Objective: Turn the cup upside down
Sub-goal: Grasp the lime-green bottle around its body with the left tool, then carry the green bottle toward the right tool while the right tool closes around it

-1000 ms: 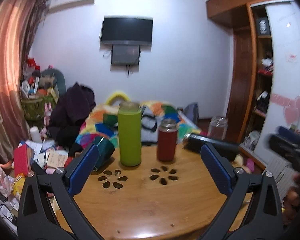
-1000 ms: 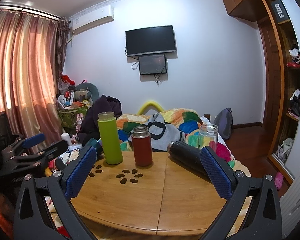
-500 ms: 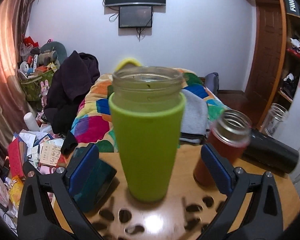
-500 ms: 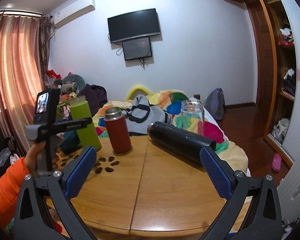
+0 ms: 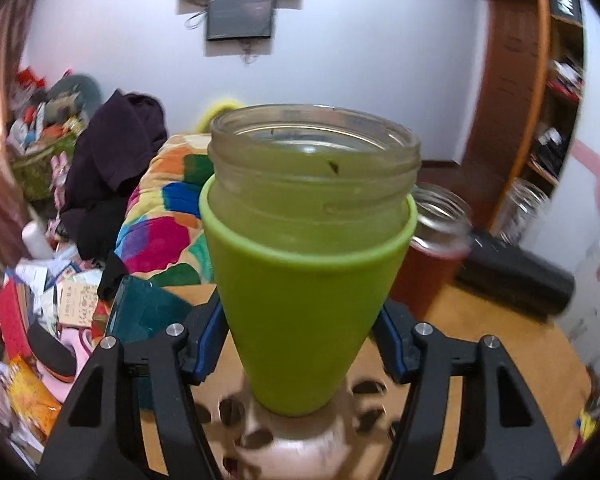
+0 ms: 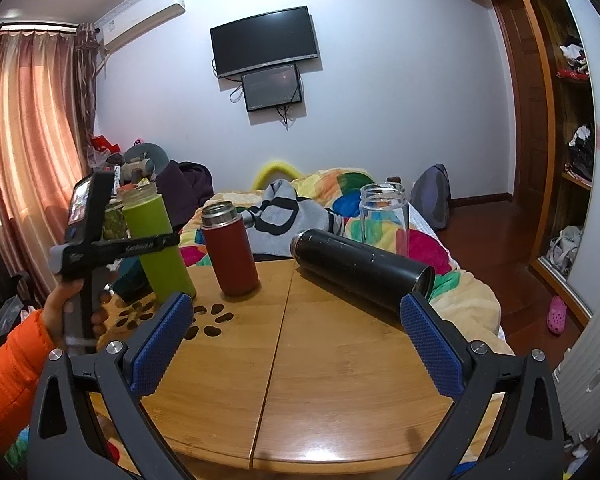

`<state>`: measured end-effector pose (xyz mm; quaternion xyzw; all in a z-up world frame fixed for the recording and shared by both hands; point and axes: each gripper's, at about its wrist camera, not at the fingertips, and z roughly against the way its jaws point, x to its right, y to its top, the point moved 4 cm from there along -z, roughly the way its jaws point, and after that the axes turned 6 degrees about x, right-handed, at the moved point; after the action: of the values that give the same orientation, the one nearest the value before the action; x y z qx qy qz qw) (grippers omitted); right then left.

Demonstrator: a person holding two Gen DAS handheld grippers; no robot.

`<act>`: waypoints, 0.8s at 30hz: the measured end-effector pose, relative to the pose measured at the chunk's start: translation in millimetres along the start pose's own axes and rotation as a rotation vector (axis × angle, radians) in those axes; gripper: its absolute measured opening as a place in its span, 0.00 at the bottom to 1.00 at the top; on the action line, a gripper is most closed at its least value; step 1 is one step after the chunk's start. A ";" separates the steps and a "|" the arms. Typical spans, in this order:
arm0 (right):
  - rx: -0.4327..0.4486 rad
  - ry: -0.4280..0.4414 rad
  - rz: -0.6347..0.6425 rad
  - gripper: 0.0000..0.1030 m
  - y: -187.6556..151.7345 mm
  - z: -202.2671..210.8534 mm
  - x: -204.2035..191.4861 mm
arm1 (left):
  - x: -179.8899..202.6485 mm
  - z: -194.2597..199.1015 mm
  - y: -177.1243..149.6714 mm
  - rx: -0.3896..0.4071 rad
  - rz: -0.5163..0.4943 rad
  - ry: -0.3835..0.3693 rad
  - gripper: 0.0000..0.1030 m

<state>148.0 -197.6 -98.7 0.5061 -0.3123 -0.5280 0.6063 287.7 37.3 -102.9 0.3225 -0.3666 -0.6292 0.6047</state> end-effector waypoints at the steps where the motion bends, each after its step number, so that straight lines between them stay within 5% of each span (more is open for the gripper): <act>1: 0.002 0.002 0.001 1.00 0.5 0.5 -1.2 | 6.2 7.9 -3.2 -0.001 -0.023 -0.013 0.62; 13: 0.008 -0.018 0.060 1.00 -10.6 4.8 -14.4 | 82.7 83.0 -40.0 -0.028 -0.116 -0.316 0.62; 24: -0.017 0.034 0.070 1.00 -24.4 1.2 -19.8 | 95.2 86.8 -40.2 -0.012 -0.131 -0.372 0.62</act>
<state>134.1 -177.4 -118.4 0.4988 -0.3149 -0.5004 0.6338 187.1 -51.4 -88.2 0.2203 -0.4465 -0.7181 0.4863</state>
